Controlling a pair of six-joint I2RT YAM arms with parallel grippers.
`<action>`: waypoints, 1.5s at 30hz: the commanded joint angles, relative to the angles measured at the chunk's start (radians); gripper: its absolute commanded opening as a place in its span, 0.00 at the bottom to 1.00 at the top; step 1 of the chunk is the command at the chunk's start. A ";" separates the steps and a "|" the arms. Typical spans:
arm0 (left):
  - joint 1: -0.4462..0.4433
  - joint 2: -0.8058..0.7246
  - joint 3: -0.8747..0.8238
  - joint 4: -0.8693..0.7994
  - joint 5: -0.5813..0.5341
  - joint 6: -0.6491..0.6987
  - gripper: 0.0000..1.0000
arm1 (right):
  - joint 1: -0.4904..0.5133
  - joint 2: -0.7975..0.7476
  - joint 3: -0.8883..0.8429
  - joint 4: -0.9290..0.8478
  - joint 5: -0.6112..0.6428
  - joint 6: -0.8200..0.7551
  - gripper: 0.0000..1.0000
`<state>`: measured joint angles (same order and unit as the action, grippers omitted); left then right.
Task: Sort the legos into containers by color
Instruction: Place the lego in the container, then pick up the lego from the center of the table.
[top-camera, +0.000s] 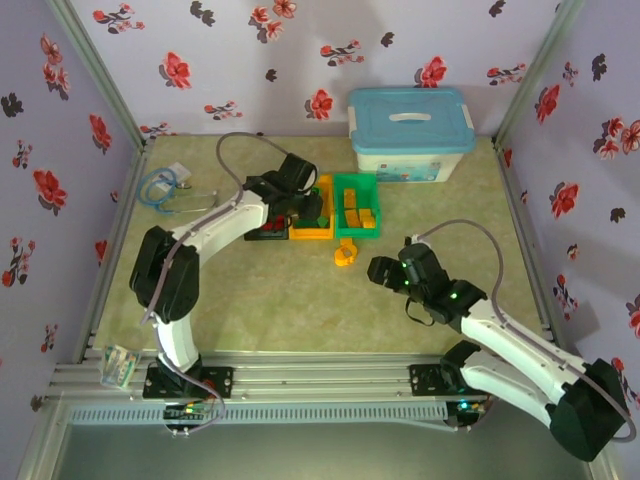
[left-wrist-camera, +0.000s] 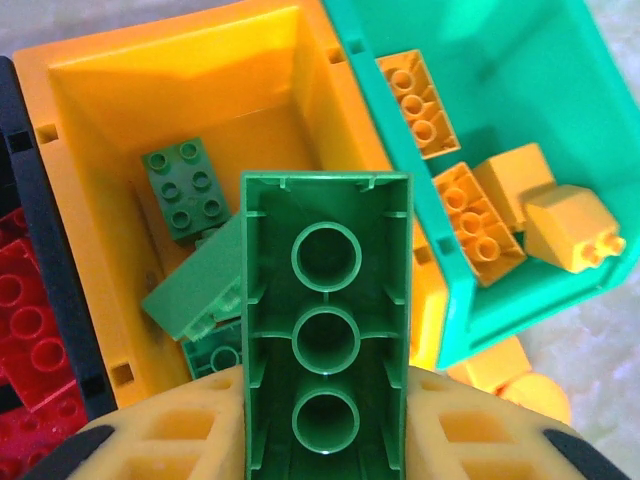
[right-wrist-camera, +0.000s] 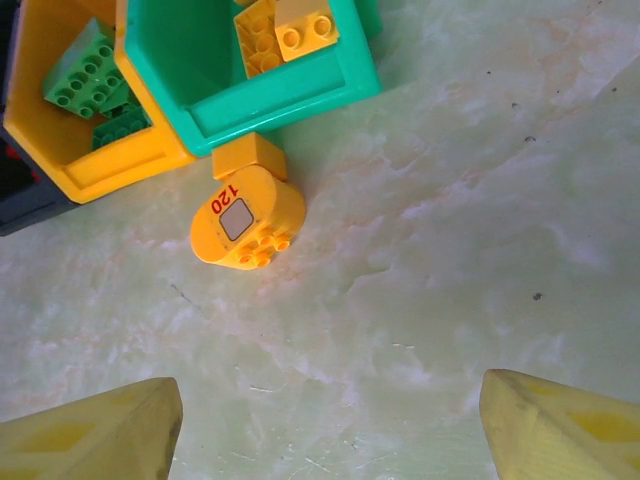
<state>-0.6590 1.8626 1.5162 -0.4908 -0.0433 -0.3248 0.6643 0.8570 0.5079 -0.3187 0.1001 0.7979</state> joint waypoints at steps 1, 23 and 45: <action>0.020 0.045 0.092 -0.062 0.022 0.031 0.32 | 0.008 -0.037 -0.024 -0.025 0.010 0.029 0.78; -0.054 -0.542 -0.373 0.129 -0.029 -0.074 0.80 | 0.040 0.282 0.157 -0.042 0.020 -0.025 0.81; -0.190 -0.889 -0.957 0.170 -0.129 -0.322 0.79 | 0.069 0.939 0.668 -0.226 0.064 -0.103 0.82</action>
<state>-0.8368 0.9928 0.5888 -0.3496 -0.1452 -0.6010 0.7265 1.7554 1.1336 -0.4885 0.1364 0.7227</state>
